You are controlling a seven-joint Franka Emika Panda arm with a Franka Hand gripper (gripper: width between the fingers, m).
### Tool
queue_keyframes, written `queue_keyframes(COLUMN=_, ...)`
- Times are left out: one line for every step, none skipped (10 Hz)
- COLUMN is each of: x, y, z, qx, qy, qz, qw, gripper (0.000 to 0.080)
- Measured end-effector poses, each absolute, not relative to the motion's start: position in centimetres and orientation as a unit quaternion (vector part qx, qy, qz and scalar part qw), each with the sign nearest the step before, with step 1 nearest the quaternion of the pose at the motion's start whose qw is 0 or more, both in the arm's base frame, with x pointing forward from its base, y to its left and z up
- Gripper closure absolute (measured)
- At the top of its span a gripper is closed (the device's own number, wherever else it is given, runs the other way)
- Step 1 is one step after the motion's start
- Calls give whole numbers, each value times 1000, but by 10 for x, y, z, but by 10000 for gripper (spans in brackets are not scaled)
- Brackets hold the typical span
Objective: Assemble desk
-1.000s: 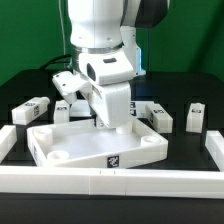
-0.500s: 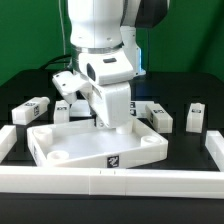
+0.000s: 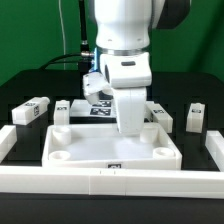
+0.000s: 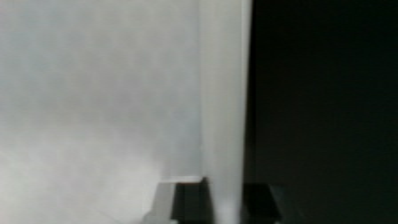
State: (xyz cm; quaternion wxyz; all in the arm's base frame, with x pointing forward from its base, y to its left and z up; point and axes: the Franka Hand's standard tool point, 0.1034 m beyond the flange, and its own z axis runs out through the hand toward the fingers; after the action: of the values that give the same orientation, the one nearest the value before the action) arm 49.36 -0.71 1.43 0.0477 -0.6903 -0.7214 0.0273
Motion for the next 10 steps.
queue_keyframes(x=501, y=6, z=14, qx=-702, qy=-710, qz=24, qw=46, gripper=735)
queue_keyframes(x=510, y=20, z=15, qx=-718, qy=-695, qz=22, qw=44, gripper=735)
queue_keyframes(x=514, y=32, z=15, qx=-727, qy=-685, qz=25, qw=46, gripper=735)
queue_keyframes(x=514, y=40, z=14, qx=-730, qy=-681, qz=29, qw=48, gripper=735)
queue_keyframes(x=515, y=44, z=15, qx=-728, qy=-683, qz=31, qw=49, gripper=735)
queue_keyframes(x=515, y=49, z=15, qx=-726, qy=-685, qz=30, qw=50, gripper=735)
queue_keyframes(x=515, y=52, z=15, qx=-724, qy=-687, qz=30, qw=51, gripper=735)
queue_keyframes(x=516, y=53, z=15, qx=-724, qy=-688, qz=29, qw=51, gripper=735)
queue_keyframes(x=515, y=52, z=15, qx=-723, qy=-689, qz=28, qw=51, gripper=735)
queue_keyframes(x=515, y=49, z=15, qx=-725, qy=-686, qz=28, qw=51, gripper=735)
